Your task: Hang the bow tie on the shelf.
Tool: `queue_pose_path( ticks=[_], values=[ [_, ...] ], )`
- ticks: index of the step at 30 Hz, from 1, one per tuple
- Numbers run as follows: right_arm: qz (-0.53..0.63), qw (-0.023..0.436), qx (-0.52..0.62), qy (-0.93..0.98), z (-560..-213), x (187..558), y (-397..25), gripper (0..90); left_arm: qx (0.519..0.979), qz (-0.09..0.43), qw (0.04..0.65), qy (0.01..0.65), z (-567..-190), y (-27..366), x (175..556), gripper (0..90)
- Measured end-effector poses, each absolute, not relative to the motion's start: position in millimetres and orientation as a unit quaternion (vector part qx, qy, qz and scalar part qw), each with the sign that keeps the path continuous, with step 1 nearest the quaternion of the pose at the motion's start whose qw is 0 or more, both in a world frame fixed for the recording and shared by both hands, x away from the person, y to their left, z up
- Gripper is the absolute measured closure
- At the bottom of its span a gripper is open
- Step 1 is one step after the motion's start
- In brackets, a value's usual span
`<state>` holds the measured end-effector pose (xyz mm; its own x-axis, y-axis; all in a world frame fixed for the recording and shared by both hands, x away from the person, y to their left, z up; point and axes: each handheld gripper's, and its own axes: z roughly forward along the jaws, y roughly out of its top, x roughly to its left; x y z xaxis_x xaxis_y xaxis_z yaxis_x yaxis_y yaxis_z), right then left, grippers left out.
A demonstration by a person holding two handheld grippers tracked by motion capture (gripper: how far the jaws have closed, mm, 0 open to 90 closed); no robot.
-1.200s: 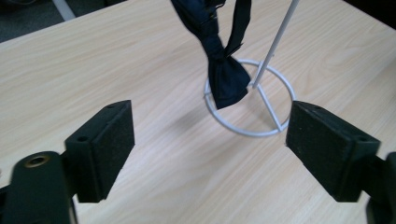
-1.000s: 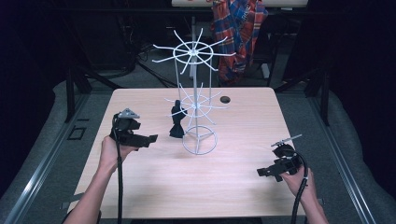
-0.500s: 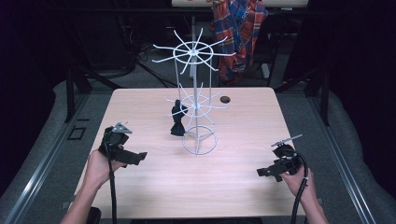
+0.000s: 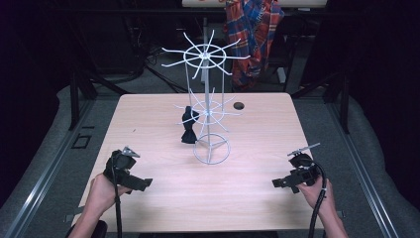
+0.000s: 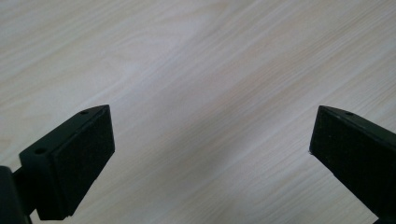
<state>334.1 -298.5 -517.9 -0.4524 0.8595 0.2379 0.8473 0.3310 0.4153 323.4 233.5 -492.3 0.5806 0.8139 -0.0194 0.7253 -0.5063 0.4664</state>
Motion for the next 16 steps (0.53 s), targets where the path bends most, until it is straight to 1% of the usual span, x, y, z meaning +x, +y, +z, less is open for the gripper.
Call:
queue_pose_path(
  ticks=[2,3,9,16],
  values=[
    [0.246,0.014,0.524,0.815,-518,334,-298,7.4,0.862,0.101,0.215,0.448,-495,233,322,0.0],
    [0.247,0.016,0.525,0.814,-518,334,-298,7.5,0.865,0.097,0.202,0.448,-502,232,321,0.0],
    [0.248,0.012,0.518,0.818,-518,334,-298,7.6,0.875,0.087,0.177,0.442,-513,225,325,0.0],
    [0.247,0.011,0.518,0.819,-518,335,-298,7.7,0.879,0.082,0.164,0.441,-519,224,329,0.0]
  ],
)
